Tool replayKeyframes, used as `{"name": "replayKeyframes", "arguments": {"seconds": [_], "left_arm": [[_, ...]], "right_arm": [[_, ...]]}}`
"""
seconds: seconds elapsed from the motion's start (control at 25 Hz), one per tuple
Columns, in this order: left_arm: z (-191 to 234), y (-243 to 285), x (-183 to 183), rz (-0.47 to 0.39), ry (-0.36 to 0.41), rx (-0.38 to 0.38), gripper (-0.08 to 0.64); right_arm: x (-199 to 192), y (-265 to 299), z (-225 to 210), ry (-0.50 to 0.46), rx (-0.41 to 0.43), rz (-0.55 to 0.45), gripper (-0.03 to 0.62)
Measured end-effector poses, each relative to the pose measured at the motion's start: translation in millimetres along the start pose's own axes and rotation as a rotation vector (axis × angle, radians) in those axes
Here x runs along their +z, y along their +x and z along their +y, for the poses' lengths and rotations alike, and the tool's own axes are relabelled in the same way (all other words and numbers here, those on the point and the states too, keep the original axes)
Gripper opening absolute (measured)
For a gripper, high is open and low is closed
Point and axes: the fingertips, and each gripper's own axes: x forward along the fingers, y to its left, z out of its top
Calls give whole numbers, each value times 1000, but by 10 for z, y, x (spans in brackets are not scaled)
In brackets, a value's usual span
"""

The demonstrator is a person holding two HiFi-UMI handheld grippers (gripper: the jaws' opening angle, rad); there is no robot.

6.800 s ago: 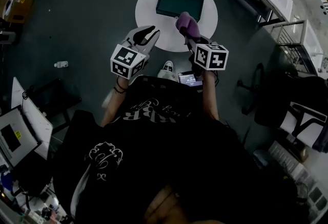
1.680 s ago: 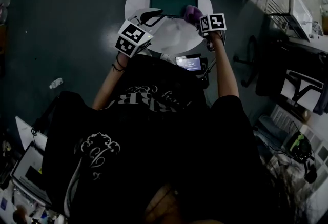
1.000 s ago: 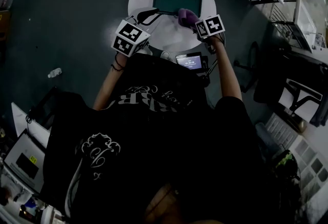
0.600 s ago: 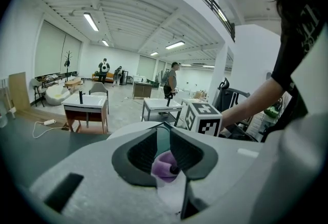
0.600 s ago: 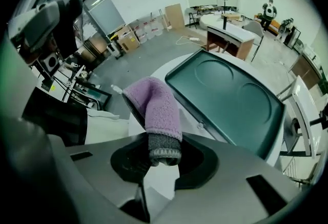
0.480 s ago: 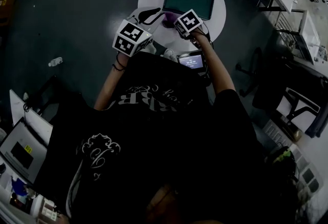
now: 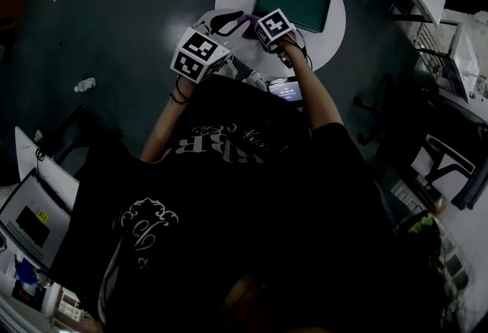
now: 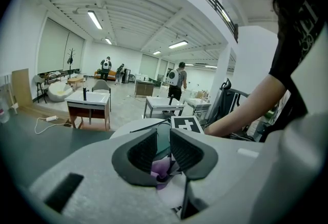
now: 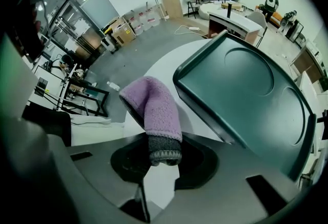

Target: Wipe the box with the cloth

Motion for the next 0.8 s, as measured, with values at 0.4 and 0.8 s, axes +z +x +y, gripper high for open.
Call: {"name": "replayKeyframes", "arguments": {"seconds": [0.4, 0.8], "left_arm": [[17, 190, 51, 10, 24, -75, 78], [-164, 472, 240, 9, 86, -200, 78]], "right_arm": [[-329, -111, -256, 124, -4, 13, 86], [-832, -282, -688, 250, -44, 9, 86]]}}
